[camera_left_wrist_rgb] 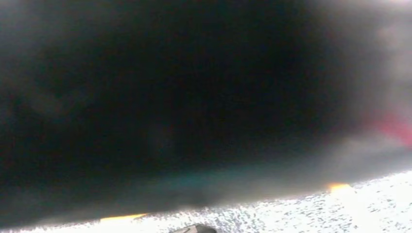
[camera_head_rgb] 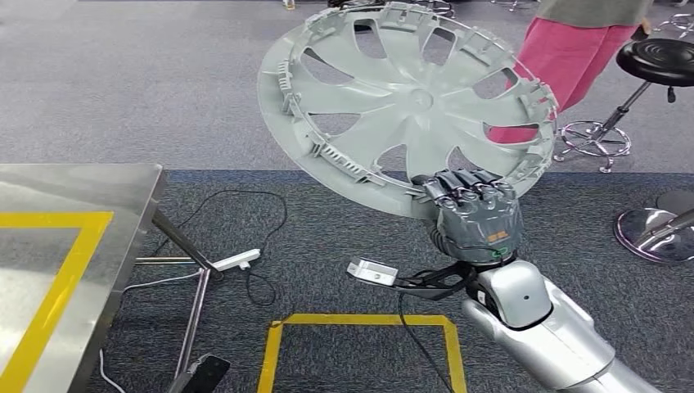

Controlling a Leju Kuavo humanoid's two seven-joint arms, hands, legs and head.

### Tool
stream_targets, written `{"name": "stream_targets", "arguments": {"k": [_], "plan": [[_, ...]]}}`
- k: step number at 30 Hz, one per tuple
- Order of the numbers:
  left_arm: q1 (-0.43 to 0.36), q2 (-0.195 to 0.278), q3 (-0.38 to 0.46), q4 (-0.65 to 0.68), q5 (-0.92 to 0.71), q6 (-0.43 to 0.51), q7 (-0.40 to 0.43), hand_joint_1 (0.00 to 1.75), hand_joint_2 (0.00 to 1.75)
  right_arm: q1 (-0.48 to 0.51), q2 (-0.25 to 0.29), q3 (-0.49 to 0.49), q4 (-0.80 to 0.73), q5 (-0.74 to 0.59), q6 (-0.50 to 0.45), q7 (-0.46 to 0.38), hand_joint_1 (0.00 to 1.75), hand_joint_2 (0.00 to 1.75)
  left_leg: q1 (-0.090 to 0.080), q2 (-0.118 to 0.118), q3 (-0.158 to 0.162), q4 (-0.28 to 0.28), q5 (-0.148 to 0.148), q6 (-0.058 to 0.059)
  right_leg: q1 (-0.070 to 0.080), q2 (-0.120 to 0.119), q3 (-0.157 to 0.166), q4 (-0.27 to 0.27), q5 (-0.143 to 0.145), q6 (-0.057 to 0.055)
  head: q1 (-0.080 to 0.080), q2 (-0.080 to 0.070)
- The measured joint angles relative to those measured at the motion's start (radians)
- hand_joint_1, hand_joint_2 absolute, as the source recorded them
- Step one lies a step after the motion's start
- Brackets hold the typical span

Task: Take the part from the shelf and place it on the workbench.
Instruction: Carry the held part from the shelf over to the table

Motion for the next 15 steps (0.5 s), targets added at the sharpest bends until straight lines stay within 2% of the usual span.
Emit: {"name": "stream_targets", "arguments": {"k": [2,4,5,7,8,9,10,12,13,14,15], "plan": [[0.001,0.001,0.0,0.0,0.0,0.001,0.0,0.0,0.0,0.0,0.003,0.0,-0.001,0.0,0.0,0.0,1.75,1.75,0.002,0.0,0.004,-0.008,0.002,0.008,-0.001,0.002,0.0,-0.001,-0.002,0.007,0.0,0.0],[0.002,0.0,0.0,0.0,0.0,0.003,0.0,0.0,0.0,0.0,0.004,-0.001,-0.003,0.0,0.0,0.0,1.75,1.75,0.009,-0.001,0.012,-0.02,0.006,0.017,-0.002,0.022,-0.019,0.037,-0.028,0.013,0.003,0.0],[0.001,0.0,0.0,-0.001,0.0,0.005,0.0,0.0,0.0,0.001,0.004,-0.001,-0.003,0.0,0.0,-0.001,1.75,1.75,0.012,-0.002,0.015,-0.023,0.007,0.02,-0.003,0.035,-0.046,0.088,-0.055,0.014,0.005,0.0],[0.0,-0.001,0.0,-0.001,0.0,0.006,0.0,0.0,0.0,0.005,0.004,-0.001,-0.003,0.0,0.0,-0.002,1.75,1.75,0.012,-0.005,0.016,-0.023,0.005,0.022,-0.004,0.049,-0.118,0.227,-0.111,0.018,0.008,0.0],[0.0,-0.002,0.0,-0.001,0.0,0.006,0.0,0.0,0.0,0.008,0.004,0.0,-0.003,0.0,0.0,-0.003,1.75,1.75,0.012,-0.007,0.017,-0.023,0.003,0.022,-0.006,0.051,-0.147,0.276,-0.122,0.02,0.008,0.0],[0.001,-0.002,0.0,-0.001,0.0,0.006,0.0,0.0,0.0,0.012,0.004,0.0,-0.003,0.0,0.0,-0.003,1.75,1.75,0.013,-0.01,0.019,-0.022,0.001,0.021,-0.007,0.051,-0.159,0.288,-0.112,0.022,0.008,0.0],[0.001,-0.002,0.0,-0.001,-0.001,0.006,0.0,0.0,0.0,0.014,0.004,-0.001,-0.003,0.0,0.0,-0.003,1.75,1.75,0.014,-0.013,0.022,-0.021,-0.002,0.017,-0.009,0.051,-0.15,0.258,-0.082,0.023,0.008,0.0],[0.001,-0.003,0.0,-0.001,-0.001,0.006,0.0,0.0,0.0,0.015,0.004,-0.001,-0.003,0.0,0.0,-0.003,1.75,1.75,0.016,-0.02,0.028,-0.017,-0.011,0.006,-0.013,0.053,-0.093,0.13,-0.009,0.026,0.009,0.0],[0.0,-0.003,0.0,-0.001,-0.001,0.007,0.0,0.0,0.0,0.014,0.004,-0.001,-0.003,0.0,0.0,-0.004,1.75,1.75,0.015,-0.023,0.028,-0.012,-0.016,-0.001,-0.015,0.055,-0.063,0.071,0.011,0.024,0.01,0.0],[0.0,-0.003,0.0,-0.001,-0.001,0.007,0.0,0.0,0.0,0.013,0.005,0.0,-0.003,0.0,0.0,-0.005,1.75,1.75,0.014,-0.025,0.027,-0.008,-0.019,-0.007,-0.014,0.057,-0.045,0.037,0.016,0.02,0.009,0.0],[0.0,-0.003,0.0,-0.001,-0.001,0.007,0.0,0.0,0.0,0.013,0.006,0.0,-0.004,0.0,0.0,-0.006,1.75,1.75,0.012,-0.026,0.025,-0.005,-0.02,-0.013,-0.013,0.059,-0.037,0.025,0.01,0.015,0.009,0.0]]}}
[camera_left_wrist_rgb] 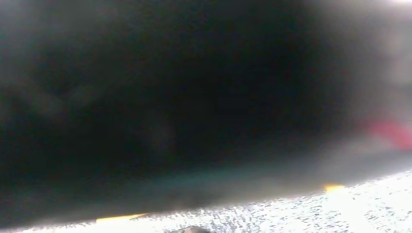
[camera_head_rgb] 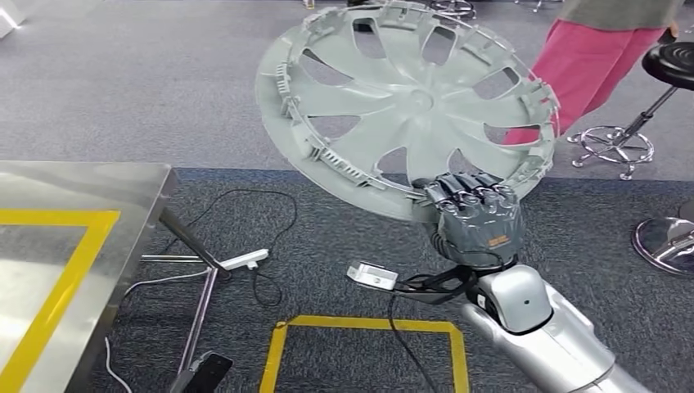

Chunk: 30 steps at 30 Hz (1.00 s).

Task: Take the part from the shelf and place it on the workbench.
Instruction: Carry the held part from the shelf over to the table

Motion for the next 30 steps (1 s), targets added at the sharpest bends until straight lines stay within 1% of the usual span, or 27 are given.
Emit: {"name": "stream_targets", "arguments": {"k": [2,3,4,5,7,8,9,10,11,12,13,14,15,16,18,19,20,21,22,23,24,25,26,27,28,29,30], "plan": [[0.002,0.0,0.0,0.0,0.0,0.0,0.0,0.0,0.0,0.002,0.002,0.0,0.0,0.0,0.0,-0.002,1.75,1.75,0.002,0.0,0.0,0.002,-0.004,-0.009,0.002,0.0,0.004,-0.001,-0.005,-0.015,-0.001,0.0],[0.002,0.001,0.0,-0.001,0.0,0.001,0.0,0.0,0.0,0.002,0.002,-0.001,0.0,-0.001,0.0,-0.002,1.75,1.75,0.004,0.002,-0.002,0.01,-0.012,-0.013,0.002,-0.001,0.007,-0.002,-0.008,-0.022,-0.003,0.0],[0.002,0.001,0.0,-0.001,0.0,0.001,0.0,0.0,0.0,0.002,0.003,-0.001,0.0,-0.001,0.0,-0.002,1.75,1.75,0.005,0.005,-0.011,0.034,-0.026,-0.017,0.001,-0.003,0.011,-0.003,-0.011,-0.029,-0.005,0.0],[0.001,0.001,0.0,-0.002,0.0,0.001,0.0,0.0,0.0,0.002,0.003,-0.002,-0.001,-0.001,0.0,-0.001,1.75,1.75,0.005,0.008,-0.031,0.079,-0.049,-0.02,0.001,-0.004,0.016,-0.004,-0.014,-0.035,-0.006,0.0],[0.002,0.001,0.0,-0.002,0.0,0.001,0.0,0.0,0.0,0.002,0.003,-0.002,-0.001,-0.001,0.0,-0.001,1.75,1.75,0.005,0.01,-0.101,0.215,-0.099,-0.023,0.004,-0.006,0.026,-0.004,-0.023,-0.045,-0.008,0.0],[0.003,0.0,0.0,-0.002,0.0,0.001,0.0,0.0,0.0,0.003,0.003,-0.002,0.0,0.0,0.0,-0.002,1.75,1.75,0.005,0.01,-0.133,0.271,-0.109,-0.022,0.006,-0.006,0.032,-0.004,-0.028,-0.047,-0.008,0.0],[0.004,0.0,-0.001,-0.002,0.0,0.001,0.0,0.0,0.0,0.003,0.003,-0.001,0.0,0.0,0.0,-0.002,1.75,1.75,0.005,0.01,-0.152,0.294,-0.1,-0.021,0.007,-0.006,0.04,-0.004,-0.034,-0.048,-0.008,0.0],[0.004,0.0,-0.001,-0.002,0.0,0.001,0.0,0.0,0.0,0.003,0.003,-0.001,0.0,0.0,0.0,-0.002,1.75,1.75,0.005,0.01,-0.153,0.279,-0.072,-0.018,0.009,-0.005,0.049,-0.004,-0.041,-0.048,-0.008,0.0],[0.004,0.001,-0.001,-0.002,0.0,0.001,0.0,0.0,0.0,0.003,0.003,-0.001,0.0,0.0,0.0,-0.002,1.75,1.75,0.004,0.01,-0.138,0.229,-0.029,-0.012,0.011,-0.005,0.061,-0.004,-0.049,-0.047,-0.008,0.0],[0.004,0.002,-0.001,-0.002,0.0,0.001,0.0,0.0,0.0,0.003,0.004,-0.001,0.0,0.0,0.0,-0.002,1.75,1.75,0.001,0.01,-0.114,0.166,0.013,-0.004,0.012,-0.005,0.069,-0.005,-0.057,-0.046,-0.007,0.0],[0.004,0.003,-0.001,-0.002,0.0,0.001,0.0,0.0,0.0,0.002,0.004,-0.002,0.0,0.0,-0.001,-0.002,1.75,1.75,-0.002,0.012,-0.092,0.11,0.042,0.004,0.014,-0.006,0.077,-0.005,-0.065,-0.042,-0.006,0.0],[0.004,0.003,-0.001,-0.002,0.0,0.001,0.001,0.0,0.0,0.001,0.004,-0.002,0.0,0.0,-0.002,-0.002,1.75,1.75,-0.006,0.014,-0.073,0.065,0.053,0.012,0.014,-0.006,0.081,-0.006,-0.071,-0.036,-0.006,0.0],[0.004,0.004,-0.001,-0.002,-0.001,0.001,0.001,0.0,0.0,0.0,0.004,-0.002,0.0,0.0,-0.002,-0.002,1.75,1.75,-0.009,0.015,-0.064,0.042,0.049,0.018,0.015,-0.006,0.081,-0.007,-0.073,-0.029,-0.006,0.0],[0.003,0.004,-0.001,-0.002,-0.001,0.001,0.001,0.0,0.0,0.0,0.004,-0.002,-0.001,0.0,-0.003,-0.002,1.75,1.75,-0.011,0.016,-0.059,0.031,0.039,0.022,0.015,-0.007,0.084,-0.006,-0.073,-0.022,-0.006,0.0],[0.004,0.003,-0.001,-0.003,-0.001,0.001,0.001,0.0,0.0,0.0,0.004,-0.003,-0.001,-0.001,-0.003,-0.002,1.75,1.75,-0.008,0.014,-0.048,0.016,0.028,0.028,0.014,-0.008,0.08,0.003,-0.075,-0.011,-0.005,0.0],[0.004,0.003,0.0,-0.003,0.0,0.001,0.001,0.0,0.0,-0.001,0.004,-0.003,-0.001,-0.001,-0.003,-0.002,1.75,1.75,-0.005,0.013,-0.041,0.012,0.025,0.033,0.014,-0.007,0.068,0.026,-0.081,-0.006,-0.004,0.0],[0.003,0.003,0.0,-0.004,0.0,0.002,0.001,0.0,0.0,-0.001,0.004,-0.004,-0.001,-0.001,-0.003,-0.002,1.75,1.75,-0.002,0.012,-0.033,0.008,0.022,0.036,0.013,-0.007,0.041,0.069,-0.093,-0.002,-0.002,0.0],[0.002,0.003,0.001,-0.004,0.0,0.002,0.001,0.0,0.0,-0.002,0.004,-0.004,-0.001,-0.001,-0.003,-0.003,1.75,1.75,-0.001,0.011,-0.028,0.007,0.018,0.04,0.013,-0.006,0.001,0.13,-0.111,0.001,0.0,0.0],[0.001,0.002,0.001,-0.005,0.0,0.002,0.002,0.0,0.0,-0.002,0.004,-0.004,-0.001,0.0,-0.003,-0.004,1.75,1.75,-0.001,0.011,-0.023,0.007,0.012,0.041,0.013,-0.006,-0.046,0.198,-0.131,0.004,0.0,0.0],[0.001,0.002,0.001,-0.005,0.0,0.002,0.002,0.0,0.0,-0.001,0.004,-0.004,-0.001,0.0,-0.003,-0.005,1.75,1.75,-0.001,0.01,-0.018,0.007,0.007,0.042,0.013,-0.006,-0.091,0.253,-0.146,0.007,0.001,0.0],[0.002,0.001,0.001,-0.005,0.0,0.002,0.002,0.0,0.0,0.0,0.004,-0.003,0.0,0.0,-0.003,-0.006,1.75,1.75,-0.001,0.01,-0.01,0.007,0.001,0.041,0.013,-0.006,-0.121,0.278,-0.145,0.008,0.0,0.0],[0.003,0.0,0.001,-0.005,0.0,0.003,0.002,0.0,0.0,0.001,0.004,-0.003,0.0,0.0,-0.003,-0.006,1.75,1.75,-0.001,0.009,0.001,0.007,-0.007,0.04,0.013,-0.006,-0.134,0.268,-0.125,0.008,0.001,0.0],[0.003,0.0,0.001,-0.005,0.001,0.004,0.002,0.0,0.0,0.002,0.004,-0.003,0.0,-0.001,-0.003,-0.006,1.75,1.75,-0.001,0.008,0.013,0.008,-0.014,0.038,0.013,-0.006,-0.128,0.222,-0.083,0.006,0.001,0.0],[0.003,-0.001,0.001,-0.005,0.003,0.006,0.002,0.0,0.0,0.003,0.004,-0.004,0.0,-0.001,-0.003,-0.005,1.75,1.75,-0.001,0.006,0.024,0.007,-0.023,0.035,0.013,-0.006,-0.111,0.153,-0.028,0.002,0.001,0.0],[0.002,-0.002,0.001,-0.005,0.007,0.008,0.002,0.0,0.0,0.002,0.004,-0.005,0.001,-0.001,-0.003,-0.005,1.75,1.75,-0.002,0.005,0.033,0.008,-0.03,0.03,0.014,-0.006,-0.092,0.089,0.01,-0.001,0.002,0.0],[0.001,-0.003,0.002,-0.005,0.012,0.009,0.003,0.0,0.0,0.001,0.004,-0.005,0.001,-0.001,-0.003,-0.005,1.75,1.75,-0.003,0.004,0.038,0.008,-0.037,0.025,0.017,-0.005,-0.074,0.041,0.033,-0.008,0.002,0.0],[0.001,-0.004,0.003,-0.005,0.017,0.009,0.004,0.0,0.0,0.0,0.004,-0.005,0.001,0.0,-0.004,-0.005,1.75,1.75,-0.003,0.004,0.039,0.008,-0.042,0.019,0.019,-0.005,-0.064,0.016,0.043,-0.015,0.002,0.0]]}}
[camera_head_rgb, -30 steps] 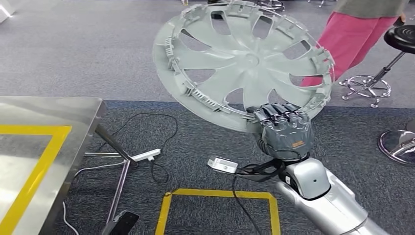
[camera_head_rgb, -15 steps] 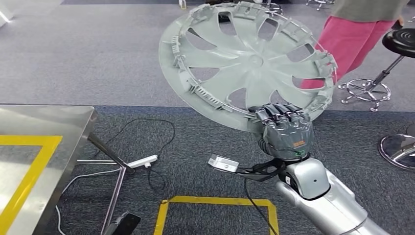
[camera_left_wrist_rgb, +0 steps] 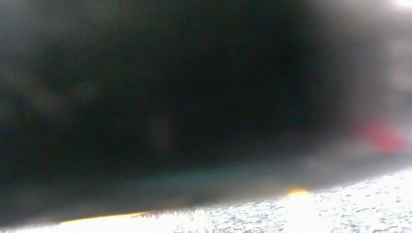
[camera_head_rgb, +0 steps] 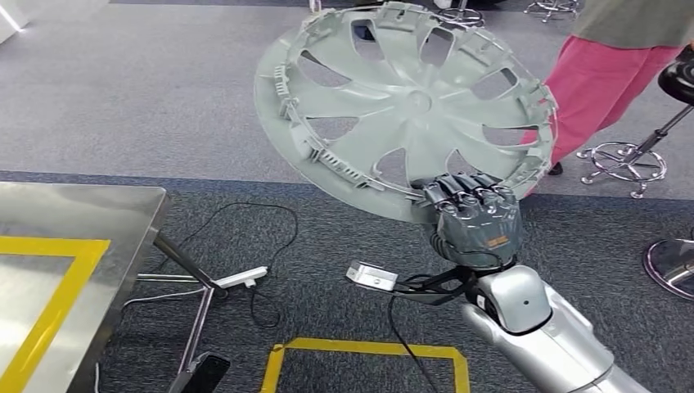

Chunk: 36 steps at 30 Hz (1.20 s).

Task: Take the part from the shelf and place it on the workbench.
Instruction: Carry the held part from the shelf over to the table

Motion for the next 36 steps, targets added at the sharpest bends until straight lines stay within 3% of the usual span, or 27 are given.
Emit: {"name": "stream_targets", "arguments": {"k": [2,5,12,17,36], "plan": [[-0.001,-0.001,0.002,0.0,0.007,-0.001,0.002,0.0,0.0,0.0,0.0,0.0,0.001,0.0,0.0,0.0,1.75,1.75,-0.001,-0.001,0.0,0.001,-0.005,-0.005,0.001,0.001,0.01,-0.01,0.001,-0.007,0.001,0.0],[-0.001,-0.001,0.005,0.0,0.009,-0.001,0.003,0.0,0.0,0.002,0.001,0.0,0.004,-0.001,0.0,0.004,1.75,1.75,-0.002,-0.001,0.004,-0.001,-0.003,0.0,0.0,0.002,0.011,-0.013,0.004,-0.002,0.001,0.0],[-0.005,0.0,0.006,-0.001,0.01,-0.001,0.003,0.0,0.0,0.008,0.002,-0.001,0.004,-0.001,0.0,0.011,1.75,1.75,-0.001,0.001,0.009,-0.016,-0.005,-0.001,0.004,0.005,0.008,-0.013,-0.004,-0.015,0.0,0.0],[-0.005,-0.001,0.006,-0.002,0.01,-0.005,0.003,0.0,0.0,0.011,0.004,-0.006,0.004,-0.001,0.0,0.005,1.75,1.75,0.0,0.001,0.009,-0.02,-0.005,-0.014,0.004,0.004,0.008,-0.012,-0.002,-0.019,0.001,0.0],[-0.005,-0.001,0.01,-0.005,0.01,-0.015,0.006,0.0,0.0,0.012,0.012,-0.024,0.01,-0.001,0.0,0.0,1.75,1.75,-0.008,0.001,0.013,-0.016,-0.005,-0.015,-0.004,0.003,0.014,-0.013,0.002,-0.015,0.001,0.0]]}}
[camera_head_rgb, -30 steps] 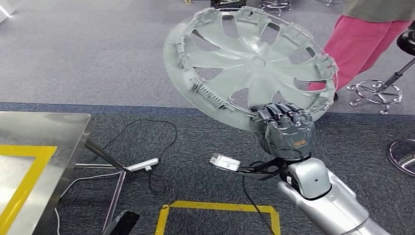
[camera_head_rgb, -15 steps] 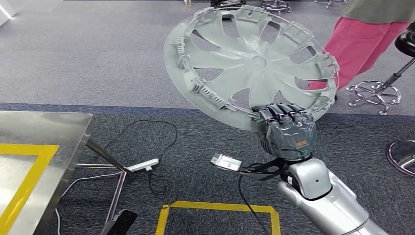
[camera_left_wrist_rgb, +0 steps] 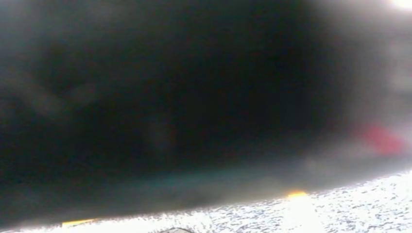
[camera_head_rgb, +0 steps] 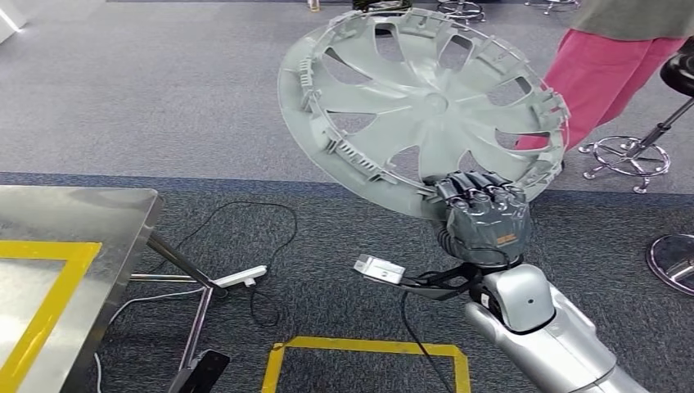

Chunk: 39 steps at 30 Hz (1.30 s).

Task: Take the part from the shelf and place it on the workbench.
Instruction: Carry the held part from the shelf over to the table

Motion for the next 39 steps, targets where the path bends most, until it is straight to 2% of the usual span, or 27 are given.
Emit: {"name": "stream_targets", "arguments": {"k": [8,11,13,14,16,17,18,19,20,22,23,24,26,27,29,31,32,33,34,35,36,37,38,39], "plan": [[0.0,0.001,0.002,0.0,-0.002,-0.005,0.007,0.0,0.0,-0.005,0.001,0.002,0.028,0.0,0.0,0.023,1.75,1.75,-0.003,0.0,-0.004,0.011,-0.003,0.009,-0.003,0.0,0.001,-0.001,0.003,0.009,0.0,0.0],[-0.001,0.001,0.002,0.0,-0.002,-0.005,0.012,0.0,0.0,-0.008,0.001,0.003,0.034,0.0,0.0,0.035,1.75,1.75,-0.003,0.0,-0.005,0.007,0.002,0.02,-0.004,-0.001,0.003,-0.006,0.008,0.019,0.0,0.0],[-0.001,0.001,0.002,0.0,-0.002,-0.005,0.013,0.0,0.0,-0.012,0.001,0.004,0.036,0.0,0.0,0.04,1.75,1.75,0.003,-0.002,0.005,-0.01,0.014,0.03,-0.002,-0.003,-0.006,0.009,-0.006,0.026,0.002,0.0],[-0.002,0.001,0.002,0.0,-0.002,-0.005,0.013,0.0,0.0,-0.014,0.001,0.004,0.037,0.0,0.0,0.042,1.75,1.75,0.006,-0.003,0.01,-0.018,0.019,0.034,-0.002,-0.002,-0.023,0.045,-0.028,0.029,0.004,0.0],[-0.002,0.001,0.003,0.0,-0.002,-0.005,0.014,0.0,0.0,-0.016,0.001,0.005,0.039,0.0,0.0,0.044,1.75,1.75,0.008,-0.009,0.012,-0.021,0.021,0.037,-0.004,-0.002,-0.081,0.174,-0.088,0.034,0.007,0.0],[-0.001,0.0,0.003,0.0,-0.002,-0.005,0.014,0.0,0.0,-0.016,0.001,0.007,0.04,0.001,0.0,0.045,1.75,1.75,0.009,-0.014,0.013,-0.02,0.021,0.037,-0.005,-0.002,-0.109,0.233,-0.108,0.037,0.007,0.0],[-0.001,0.0,0.003,0.0,-0.002,-0.005,0.015,0.0,0.0,-0.015,0.001,0.008,0.041,0.001,0.0,0.046,1.75,1.75,0.01,-0.021,0.014,-0.02,0.02,0.035,-0.007,-0.002,-0.124,0.263,-0.111,0.039,0.006,0.0],[-0.001,0.0,0.003,0.0,-0.002,-0.006,0.015,0.0,0.0,-0.014,0.001,0.01,0.042,0.001,0.0,0.047,1.75,1.75,0.011,-0.03,0.016,-0.019,0.018,0.033,-0.009,-0.001,-0.118,0.253,-0.094,0.041,0.006,0.0],[-0.001,0.0,0.003,0.0,-0.002,-0.006,0.015,0.0,0.0,-0.013,0.001,0.011,0.043,0.001,0.0,0.048,1.75,1.75,0.013,-0.041,0.019,-0.018,0.015,0.028,-0.012,0.002,-0.092,0.202,-0.062,0.043,0.007,0.0],[-0.002,0.0,0.003,-0.001,-0.002,-0.007,0.015,0.0,0.0,-0.013,0.0,0.011,0.044,0.001,0.0,0.05,1.75,1.75,0.017,-0.063,0.022,-0.012,0.006,0.016,-0.02,0.034,-0.016,0.067,-0.012,0.046,0.007,0.0],[-0.003,0.0,0.003,-0.001,-0.002,-0.008,0.015,0.0,0.0,-0.014,0.0,0.011,0.044,0.001,0.0,0.051,1.75,1.75,0.019,-0.073,0.019,-0.008,0.002,0.009,-0.022,0.05,0.012,0.021,-0.006,0.044,0.008,0.0],[-0.004,0.0,0.003,-0.001,-0.002,-0.008,0.015,0.0,0.0,-0.015,-0.001,0.011,0.045,0.001,0.0,0.051,1.75,1.75,0.021,-0.081,0.014,-0.005,0.001,0.002,-0.022,0.061,0.026,0.001,-0.012,0.04,0.007,0.0],[-0.002,0.001,0.003,-0.001,-0.002,-0.009,0.016,0.0,0.0,-0.016,-0.001,0.013,0.046,0.001,0.0,0.051,1.75,1.75,0.026,-0.099,0.006,-0.004,0.001,-0.01,-0.018,0.051,0.032,-0.003,-0.023,0.025,0.005,0.0],[0.0,0.001,0.003,-0.001,-0.002,-0.009,0.016,0.0,0.0,-0.015,-0.002,0.013,0.046,0.001,0.0,0.051,1.75,1.75,0.027,-0.097,0.005,-0.001,-0.003,-0.016,-0.018,0.041,0.034,-0.004,-0.026,0.018,0.004,0.0],[0.001,0.003,0.003,-0.002,-0.002,-0.009,0.016,0.0,0.0,-0.015,-0.002,0.013,0.046,0.0,0.0,0.054,1.75,1.75,0.025,-0.057,-0.019,0.048,-0.031,-0.026,-0.018,0.016,0.043,-0.009,-0.032,0.002,-0.002,0.0],[-0.002,0.002,0.003,-0.002,-0.002,-0.009,0.016,0.0,0.0,-0.015,-0.002,0.012,0.046,0.0,0.0,0.056,1.75,1.75,0.023,-0.006,-0.087,0.176,-0.085,-0.032,-0.014,-0.01,0.051,-0.01,-0.039,-0.009,-0.007,0.0],[-0.001,0.002,0.003,-0.002,-0.002,-0.01,0.016,0.0,0.0,-0.014,-0.002,0.012,0.046,0.0,0.0,0.056,1.75,1.75,0.023,0.003,-0.126,0.244,-0.106,-0.033,-0.012,-0.023,0.054,-0.01,-0.042,-0.012,-0.007,0.0],[0.0,0.002,0.003,-0.002,-0.002,-0.01,0.016,0.0,0.0,-0.013,-0.002,0.013,0.046,0.0,0.0,0.056,1.75,1.75,0.023,0.007,-0.154,0.288,-0.11,-0.032,-0.009,-0.035,0.058,-0.01,-0.046,-0.015,-0.007,0.0],[0.002,0.002,0.003,-0.002,-0.002,-0.01,0.016,0.0,0.0,-0.012,-0.002,0.014,0.046,0.0,0.0,0.056,1.75,1.75,0.023,0.008,-0.164,0.294,-0.093,-0.03,-0.006,-0.047,0.062,-0.01,-0.049,-0.016,-0.007,0.0],[0.003,0.003,0.003,-0.002,-0.002,-0.011,0.016,0.0,0.0,-0.01,-0.002,0.014,0.046,0.0,0.0,0.056,1.75,1.75,0.021,0.011,-0.155,0.26,-0.056,-0.025,-0.003,-0.058,0.069,-0.01,-0.053,-0.016,-0.007,0.0],[0.004,0.003,0.003,-0.002,-0.002,-0.011,0.016,0.0,0.0,-0.01,-0.002,0.014,0.046,0.0,0.0,0.056,1.75,1.75,0.018,0.023,-0.13,0.196,-0.01,-0.017,0.0,-0.069,0.077,-0.01,-0.058,-0.016,-0.007,0.0],[0.003,0.005,0.003,-0.002,-0.002,-0.011,0.016,0.0,0.0,-0.011,-0.002,0.014,0.046,0.0,0.0,0.056,1.75,1.75,0.01,0.049,-0.102,0.131,0.026,-0.007,0.003,-0.08,0.084,-0.011,-0.063,-0.014,-0.006,0.0],[0.002,0.006,0.003,-0.003,-0.002,-0.011,0.016,0.0,0.0,-0.011,-0.002,0.014,0.046,0.0,0.0,0.057,1.75,1.75,0.002,0.073,-0.078,0.074,0.05,0.003,0.007,-0.09,0.089,-0.011,-0.067,-0.011,-0.006,0.0],[0.001,0.007,0.003,-0.003,-0.002,-0.011,0.016,0.0,0.0,-0.012,-0.002,0.014,0.046,0.001,0.0,0.057,1.75,1.75,-0.005,0.092,-0.064,0.038,0.058,0.011,0.01,-0.102,0.091,-0.011,-0.07,-0.008,-0.005,0.0]]}}
